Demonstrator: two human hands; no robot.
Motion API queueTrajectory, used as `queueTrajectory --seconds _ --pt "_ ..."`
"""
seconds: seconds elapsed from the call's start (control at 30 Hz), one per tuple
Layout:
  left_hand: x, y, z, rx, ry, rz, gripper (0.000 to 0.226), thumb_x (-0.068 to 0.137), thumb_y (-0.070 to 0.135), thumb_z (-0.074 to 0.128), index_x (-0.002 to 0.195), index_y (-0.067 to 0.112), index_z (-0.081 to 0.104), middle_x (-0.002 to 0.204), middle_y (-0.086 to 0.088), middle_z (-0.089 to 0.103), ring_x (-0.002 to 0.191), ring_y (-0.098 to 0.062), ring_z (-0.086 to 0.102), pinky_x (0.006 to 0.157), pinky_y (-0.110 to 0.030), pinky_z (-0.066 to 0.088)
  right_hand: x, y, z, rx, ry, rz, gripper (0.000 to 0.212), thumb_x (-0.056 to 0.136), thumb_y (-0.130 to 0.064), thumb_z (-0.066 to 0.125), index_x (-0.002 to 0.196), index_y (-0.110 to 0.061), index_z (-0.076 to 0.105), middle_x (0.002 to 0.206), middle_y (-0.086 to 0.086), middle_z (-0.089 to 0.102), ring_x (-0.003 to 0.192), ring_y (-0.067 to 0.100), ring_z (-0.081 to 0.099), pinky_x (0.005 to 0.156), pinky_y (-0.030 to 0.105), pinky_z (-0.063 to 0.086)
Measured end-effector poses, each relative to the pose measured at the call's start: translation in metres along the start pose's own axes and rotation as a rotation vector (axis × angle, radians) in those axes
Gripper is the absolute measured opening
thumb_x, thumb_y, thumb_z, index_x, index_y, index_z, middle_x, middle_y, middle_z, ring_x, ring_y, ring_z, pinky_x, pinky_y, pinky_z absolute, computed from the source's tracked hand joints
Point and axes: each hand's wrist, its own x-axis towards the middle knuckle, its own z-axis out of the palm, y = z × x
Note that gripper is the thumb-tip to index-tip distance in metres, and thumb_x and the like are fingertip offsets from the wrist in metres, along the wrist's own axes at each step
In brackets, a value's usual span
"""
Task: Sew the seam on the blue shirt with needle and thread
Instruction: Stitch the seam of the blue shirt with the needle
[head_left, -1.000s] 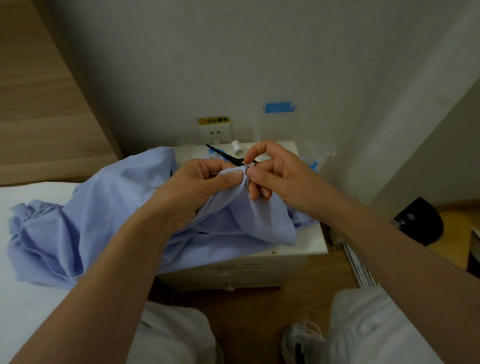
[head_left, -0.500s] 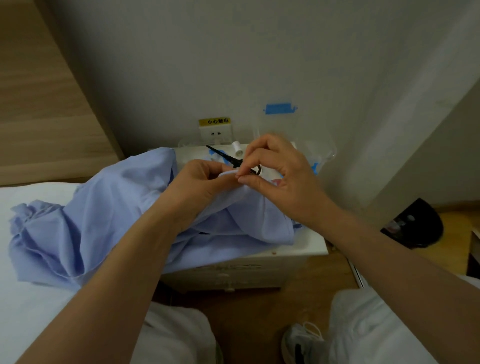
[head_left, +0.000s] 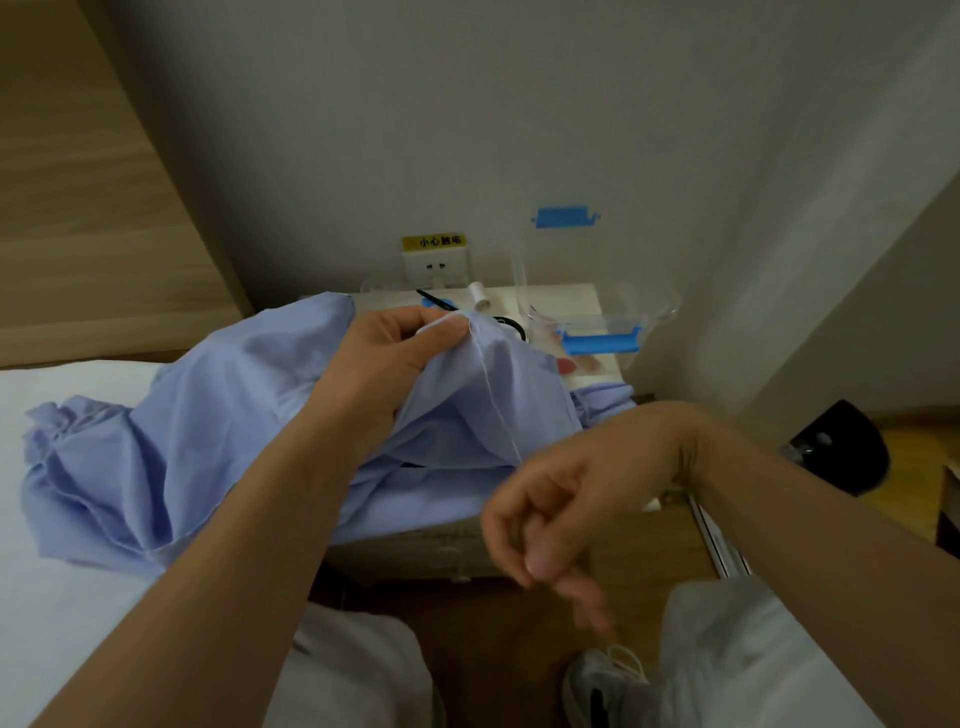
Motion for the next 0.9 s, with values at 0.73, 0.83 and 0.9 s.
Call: queueTrajectory --seconds 0.73,0.83,0.9 --pt "0.002 0.000 0.004 -0.305 -0.163 -0.112 0.016 0.091 0.011 0.057 0.089 0.003 0.071 0.086 -0.018 0.072 0.085 -0.018 0.070 0.079 -0.023 0.056 0.016 0.004 -0.015 -0.618 1.771 -0.324 0.011 0.085 -0.019 0.072 0.078 -0.018 0.065 0.042 -0.012 0.037 0.045 0.006 0.043 0.055 0.012 0.034" --pt "0.004 -0.001 0.002 -0.245 -0.095 -0.115 0.023 0.093 0.016 0.058 0.096 -0.004 0.069 0.098 -0.034 0.064 0.092 -0.028 0.062 0.089 -0.033 0.051 0.012 0.001 -0.012 -0.664 1.632 -0.374 0.008 0.086 -0.019 0.071 0.080 -0.017 0.066 0.045 -0.011 0.032 0.045 0.007 0.037 0.056 0.011 0.033" --pt "0.005 -0.001 0.000 -0.225 -0.087 -0.116 0.028 0.093 0.019 0.058 0.098 -0.008 0.066 0.103 -0.039 0.060 0.093 -0.032 0.058 0.094 -0.043 0.048 0.010 0.000 -0.009 -0.670 1.453 -0.353 0.006 0.085 -0.018 0.072 0.081 -0.016 0.068 0.047 -0.011 0.034 0.045 0.006 0.035 0.053 0.013 0.032"
